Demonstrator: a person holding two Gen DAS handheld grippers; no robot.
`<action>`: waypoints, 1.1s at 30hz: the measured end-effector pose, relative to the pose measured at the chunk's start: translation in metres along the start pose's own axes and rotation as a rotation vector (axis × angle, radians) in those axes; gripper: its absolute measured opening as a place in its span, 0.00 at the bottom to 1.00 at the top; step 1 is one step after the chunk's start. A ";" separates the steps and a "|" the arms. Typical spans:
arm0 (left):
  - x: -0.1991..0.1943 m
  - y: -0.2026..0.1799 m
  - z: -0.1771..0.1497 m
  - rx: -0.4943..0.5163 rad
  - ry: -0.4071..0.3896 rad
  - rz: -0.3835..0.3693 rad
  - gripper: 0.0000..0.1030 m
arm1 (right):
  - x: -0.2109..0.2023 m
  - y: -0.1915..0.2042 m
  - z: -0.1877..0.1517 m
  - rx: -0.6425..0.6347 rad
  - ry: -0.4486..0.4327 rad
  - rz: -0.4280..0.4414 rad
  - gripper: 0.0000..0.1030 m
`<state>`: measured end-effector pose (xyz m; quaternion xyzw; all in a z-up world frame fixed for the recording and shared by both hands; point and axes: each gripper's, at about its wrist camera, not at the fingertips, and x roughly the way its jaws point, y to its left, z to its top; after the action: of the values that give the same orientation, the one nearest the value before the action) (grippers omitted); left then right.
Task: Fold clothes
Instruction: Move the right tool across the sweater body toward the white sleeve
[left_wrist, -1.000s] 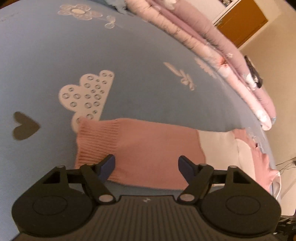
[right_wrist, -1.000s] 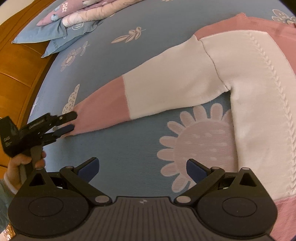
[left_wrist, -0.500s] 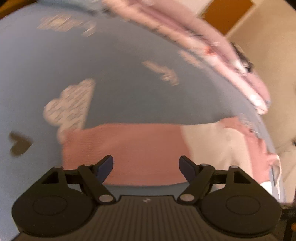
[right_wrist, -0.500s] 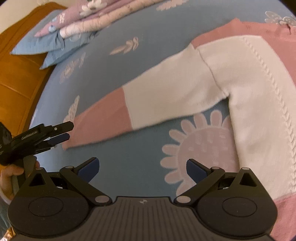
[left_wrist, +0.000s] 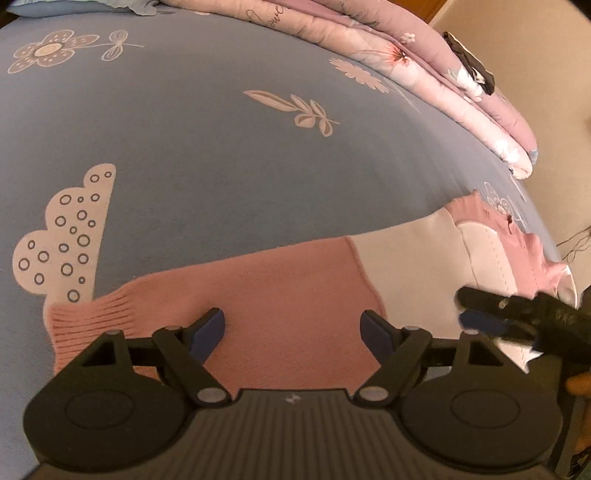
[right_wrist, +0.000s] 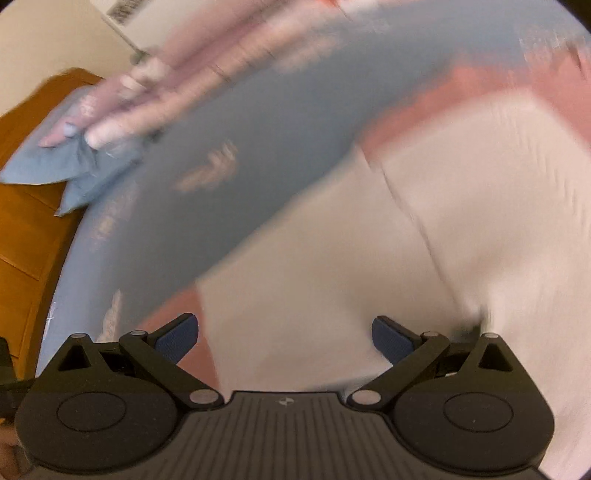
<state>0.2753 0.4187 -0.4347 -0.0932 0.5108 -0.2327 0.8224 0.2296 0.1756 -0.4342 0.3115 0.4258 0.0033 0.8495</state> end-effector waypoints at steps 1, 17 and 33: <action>0.000 -0.001 0.001 0.006 0.005 0.005 0.78 | -0.002 0.000 -0.004 -0.002 -0.009 0.007 1.00; 0.003 -0.014 0.002 0.061 0.026 0.048 0.82 | -0.027 -0.019 -0.001 -0.036 -0.048 -0.160 1.00; -0.022 -0.130 -0.004 0.205 0.014 0.059 0.82 | -0.137 -0.054 -0.052 0.131 0.042 -0.096 1.00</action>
<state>0.2262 0.3157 -0.3685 0.0083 0.4926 -0.2599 0.8305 0.0907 0.1228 -0.3870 0.3452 0.4574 -0.0588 0.8174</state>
